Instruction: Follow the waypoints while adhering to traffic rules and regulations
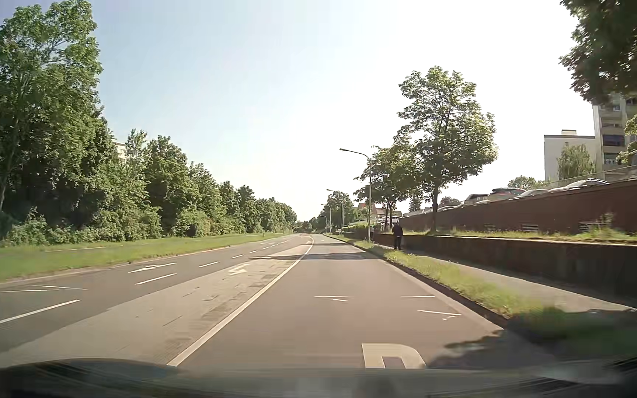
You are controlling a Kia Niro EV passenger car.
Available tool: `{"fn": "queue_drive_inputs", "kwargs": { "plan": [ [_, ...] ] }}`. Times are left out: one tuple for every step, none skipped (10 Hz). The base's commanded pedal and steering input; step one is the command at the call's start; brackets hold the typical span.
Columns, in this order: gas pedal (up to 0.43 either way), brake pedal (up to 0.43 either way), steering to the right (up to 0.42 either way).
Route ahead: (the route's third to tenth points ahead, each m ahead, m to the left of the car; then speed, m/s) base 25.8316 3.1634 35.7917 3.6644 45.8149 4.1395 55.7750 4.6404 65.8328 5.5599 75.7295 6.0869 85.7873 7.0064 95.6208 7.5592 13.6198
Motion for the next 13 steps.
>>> {"fn": "queue_drive_inputs", "kwargs": {
  "plan": [
    [0.228, 0.03, -0.006],
    [0.22, 0.03, -0.005],
    [0.209, 0.03, -0.005],
    [0.197, 0.03, -0.006],
    [0.189, 0.03, -0.005],
    [0.189, 0.03, -0.006],
    [0.177, 0.03, -0.005],
    [0.177, 0.03, -0.006],
    [0.177, 0.03, -0.005],
    [0.169, 0.03, -0.005],
    [0.15, 0.03, -0.005],
    [0.15, 0.03, -0.004],
    [0.138, 0.03, -0.001]
  ]
}}
